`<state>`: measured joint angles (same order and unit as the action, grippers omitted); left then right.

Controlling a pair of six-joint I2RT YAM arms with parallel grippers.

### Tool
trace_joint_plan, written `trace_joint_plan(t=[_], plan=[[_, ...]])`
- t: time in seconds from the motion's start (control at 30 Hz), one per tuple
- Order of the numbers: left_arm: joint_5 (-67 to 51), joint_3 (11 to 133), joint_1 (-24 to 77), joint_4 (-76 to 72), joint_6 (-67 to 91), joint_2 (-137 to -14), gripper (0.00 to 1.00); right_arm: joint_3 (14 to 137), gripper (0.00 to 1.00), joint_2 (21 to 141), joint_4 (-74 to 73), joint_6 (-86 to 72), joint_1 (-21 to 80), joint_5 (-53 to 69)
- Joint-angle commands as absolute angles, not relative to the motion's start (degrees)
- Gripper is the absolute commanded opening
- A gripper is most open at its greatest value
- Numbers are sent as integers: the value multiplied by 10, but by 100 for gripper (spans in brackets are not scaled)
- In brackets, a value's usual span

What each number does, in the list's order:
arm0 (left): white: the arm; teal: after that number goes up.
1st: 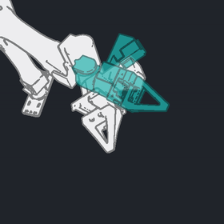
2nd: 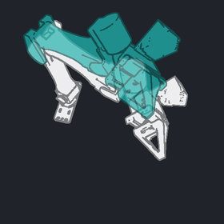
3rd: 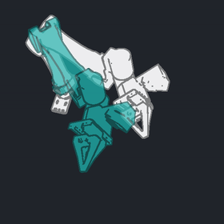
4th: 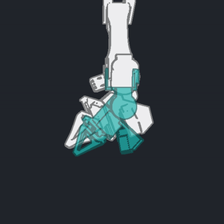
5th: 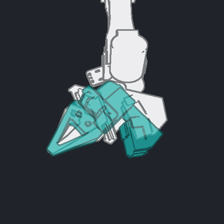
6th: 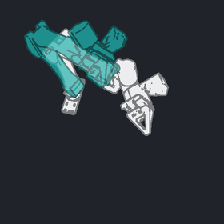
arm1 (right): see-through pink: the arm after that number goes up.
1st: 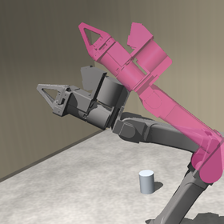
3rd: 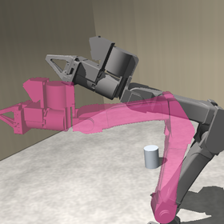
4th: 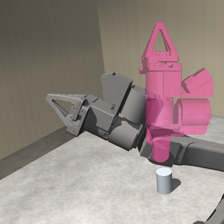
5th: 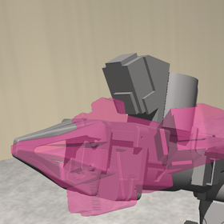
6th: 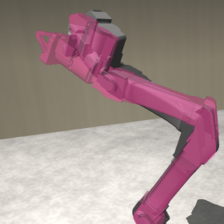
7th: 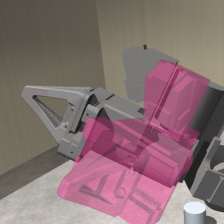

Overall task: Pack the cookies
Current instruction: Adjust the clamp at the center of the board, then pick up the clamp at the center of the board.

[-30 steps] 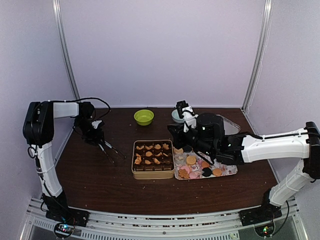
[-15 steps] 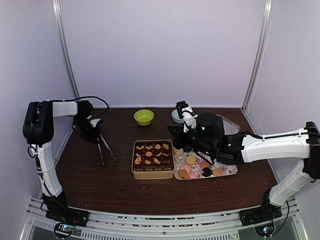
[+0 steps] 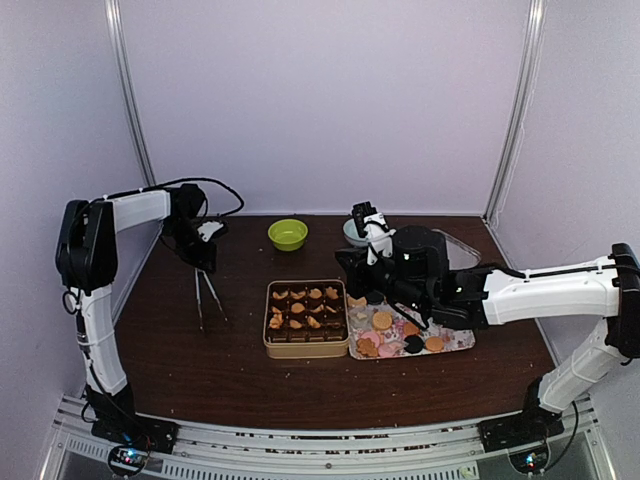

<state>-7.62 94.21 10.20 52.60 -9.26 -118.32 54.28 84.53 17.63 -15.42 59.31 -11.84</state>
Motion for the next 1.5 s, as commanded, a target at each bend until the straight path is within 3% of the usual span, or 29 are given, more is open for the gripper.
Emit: trace_joint_plan(t=[0.0,0.1,0.33,0.67,1.17,1.33,1.47], plan=[[-56,912,81,522,-70,-1145,42,552,1,833,171,-156,596,-131],[-54,862,72,482,-42,-1084,57,548,1,831,171,-155,596,-132],[-74,819,73,492,0,-1091,64,558,1,839,176,-158,597,-127],[-92,819,72,474,7,-1134,46,556,1,832,171,-159,600,-130],[-62,886,73,495,-70,-1182,4,549,1,824,178,-158,600,-137],[-53,876,79,497,-90,-1177,7,548,1,828,182,-160,600,-134],[-51,855,86,497,-104,-1170,18,548,1,828,182,-158,600,-136]])
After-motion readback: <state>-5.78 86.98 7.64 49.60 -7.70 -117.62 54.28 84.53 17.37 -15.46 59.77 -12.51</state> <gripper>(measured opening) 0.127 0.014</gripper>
